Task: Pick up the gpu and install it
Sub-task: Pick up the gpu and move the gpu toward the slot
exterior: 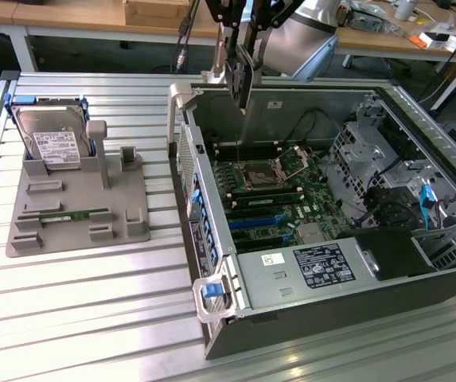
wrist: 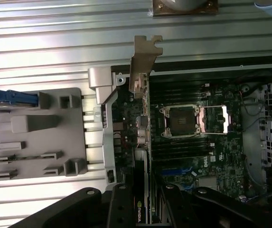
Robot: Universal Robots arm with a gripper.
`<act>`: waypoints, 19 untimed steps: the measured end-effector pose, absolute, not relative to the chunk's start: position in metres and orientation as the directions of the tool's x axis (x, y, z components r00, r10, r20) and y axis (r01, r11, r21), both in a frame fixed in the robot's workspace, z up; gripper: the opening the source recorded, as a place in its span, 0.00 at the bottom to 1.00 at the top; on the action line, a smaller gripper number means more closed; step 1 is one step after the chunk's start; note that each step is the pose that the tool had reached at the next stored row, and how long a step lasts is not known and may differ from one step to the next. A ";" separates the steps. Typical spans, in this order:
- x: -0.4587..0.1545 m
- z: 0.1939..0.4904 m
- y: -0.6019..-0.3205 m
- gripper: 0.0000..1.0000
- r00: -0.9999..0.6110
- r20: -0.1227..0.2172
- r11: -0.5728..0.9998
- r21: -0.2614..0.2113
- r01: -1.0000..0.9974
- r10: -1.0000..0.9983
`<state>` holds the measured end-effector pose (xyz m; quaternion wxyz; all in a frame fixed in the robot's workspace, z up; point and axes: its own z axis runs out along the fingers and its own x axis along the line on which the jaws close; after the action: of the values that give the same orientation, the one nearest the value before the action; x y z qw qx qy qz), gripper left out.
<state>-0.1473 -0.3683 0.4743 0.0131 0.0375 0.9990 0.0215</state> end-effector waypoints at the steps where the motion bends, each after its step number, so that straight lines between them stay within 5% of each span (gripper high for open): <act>1: -0.146 0.474 -0.368 0.27 -0.997 -0.025 0.996 0.044 0.074 0.076; 19: -0.127 0.474 -0.368 0.27 -0.997 -0.025 0.996 0.043 0.074 0.076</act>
<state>-0.1270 -0.3683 0.4743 0.0131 0.0375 0.9990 0.0209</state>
